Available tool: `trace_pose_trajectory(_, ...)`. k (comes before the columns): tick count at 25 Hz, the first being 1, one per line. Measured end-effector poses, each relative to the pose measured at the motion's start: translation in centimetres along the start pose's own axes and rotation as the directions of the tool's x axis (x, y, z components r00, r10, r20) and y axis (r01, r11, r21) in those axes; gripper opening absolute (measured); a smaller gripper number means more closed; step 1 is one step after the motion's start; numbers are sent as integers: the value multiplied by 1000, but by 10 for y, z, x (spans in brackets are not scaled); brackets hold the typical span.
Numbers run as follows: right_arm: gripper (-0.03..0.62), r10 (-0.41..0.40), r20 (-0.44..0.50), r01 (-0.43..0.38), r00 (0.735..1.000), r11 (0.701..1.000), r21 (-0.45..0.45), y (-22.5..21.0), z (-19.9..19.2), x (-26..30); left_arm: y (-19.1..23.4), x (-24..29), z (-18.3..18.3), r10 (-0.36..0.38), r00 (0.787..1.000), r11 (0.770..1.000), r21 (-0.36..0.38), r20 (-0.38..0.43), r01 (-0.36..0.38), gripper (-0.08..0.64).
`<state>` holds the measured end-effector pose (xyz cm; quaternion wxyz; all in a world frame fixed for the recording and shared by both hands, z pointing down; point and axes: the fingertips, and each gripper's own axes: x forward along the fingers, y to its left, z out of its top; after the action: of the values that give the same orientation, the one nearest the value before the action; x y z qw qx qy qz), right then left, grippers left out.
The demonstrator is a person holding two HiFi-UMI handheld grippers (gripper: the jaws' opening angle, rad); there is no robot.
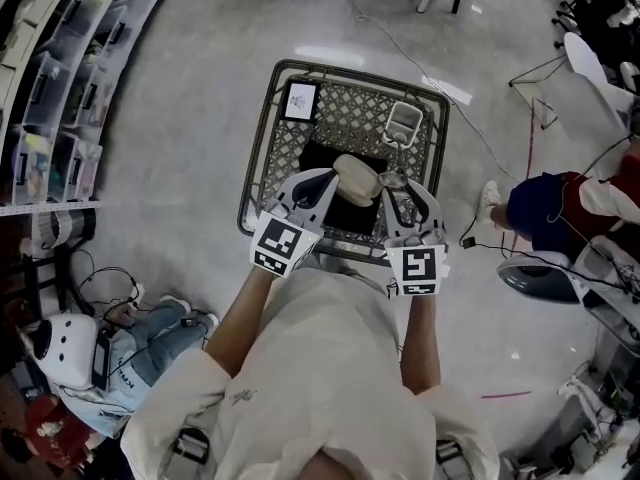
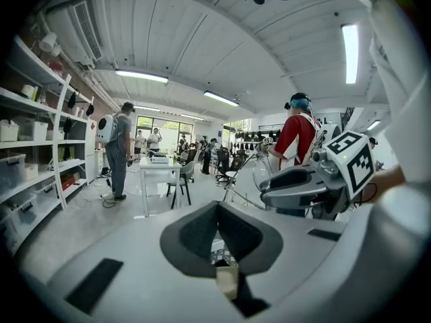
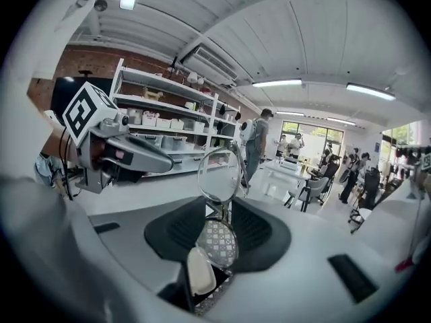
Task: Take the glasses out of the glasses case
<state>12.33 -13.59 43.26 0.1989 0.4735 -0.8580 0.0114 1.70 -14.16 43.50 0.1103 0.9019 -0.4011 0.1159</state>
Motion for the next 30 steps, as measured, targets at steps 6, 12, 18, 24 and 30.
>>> trace_pose_trajectory(6, 123, -11, 73, 10, 997, 1000, 17, -2, 37, -22, -5, -15, 27, 3, 999, 1000, 7, 41, -3, 9)
trace_pose_trajectory(12, 121, 1, 103, -4, 995, 1000, 29, -4, 44, -27, -13, -14, 33, 3, 999, 1000, 16, 50, -4, 9)
trace_pose_trajectory(18, 121, 1, 141, -7, 990, 999, 39, -5, 43, -29, -18, -10, 33, 9, 998, 999, 37, 66, -11, 9)
trace_pose_trajectory(24, 121, 3, 160, -9, 987, 999, 38, -6, 49, -32, -19, -14, 38, 20, 997, 999, 46, 81, -24, 9)
trace_pose_trajectory(30, 121, 19, 159, -24, 987, 999, 27, -3, 55, -36, -21, -18, 38, 33, 996, 998, 48, 87, -37, 9)
